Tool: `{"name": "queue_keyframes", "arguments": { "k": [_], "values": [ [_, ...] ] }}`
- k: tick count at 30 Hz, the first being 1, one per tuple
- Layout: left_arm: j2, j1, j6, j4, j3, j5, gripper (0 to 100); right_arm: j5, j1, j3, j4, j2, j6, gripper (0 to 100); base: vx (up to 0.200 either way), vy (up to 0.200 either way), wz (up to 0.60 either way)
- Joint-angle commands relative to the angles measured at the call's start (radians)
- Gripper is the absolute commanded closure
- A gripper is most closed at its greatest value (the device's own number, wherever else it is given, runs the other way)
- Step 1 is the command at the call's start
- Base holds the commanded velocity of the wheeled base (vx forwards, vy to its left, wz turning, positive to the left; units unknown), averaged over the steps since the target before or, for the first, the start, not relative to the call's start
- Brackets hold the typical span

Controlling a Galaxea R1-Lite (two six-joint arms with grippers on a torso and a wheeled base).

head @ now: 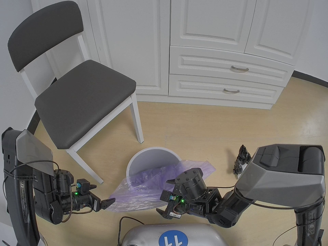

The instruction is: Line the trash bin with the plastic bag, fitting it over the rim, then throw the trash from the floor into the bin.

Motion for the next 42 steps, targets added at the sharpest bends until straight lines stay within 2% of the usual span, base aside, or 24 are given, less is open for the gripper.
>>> {"name": "queue_keyframes", "arguments": {
  "k": [1,17,18,31,38,42],
  "values": [
    [-0.014,0.005,0.000,-0.001,0.007,0.000,0,0.000,-0.001,-0.032,0.013,0.048,-0.011,0,0.000,0.000,0.00],
    [-0.022,0.038,0.006,-0.001,0.013,0.001,0,0.000,-0.052,-0.198,0.115,0.152,-0.011,0,0.000,0.000,0.00],
    [-0.022,0.038,0.006,-0.001,0.013,0.001,0,0.000,-0.055,-0.203,0.115,0.152,-0.009,100,0.000,0.000,0.00],
    [-0.049,0.038,0.006,-0.001,0.014,0.001,0,0.002,-0.078,-0.247,0.128,0.099,-0.003,100,0.000,0.000,0.00],
    [-0.058,0.038,0.002,-0.001,0.013,0.001,0,-0.003,-0.089,-0.434,0.130,0.169,0.020,100,0.000,0.000,0.00],
    [-0.061,0.038,0.002,-0.001,0.013,0.001,0,-0.052,-0.083,-0.569,0.128,0.235,0.077,100,0.000,0.000,0.00]
  ]
}}
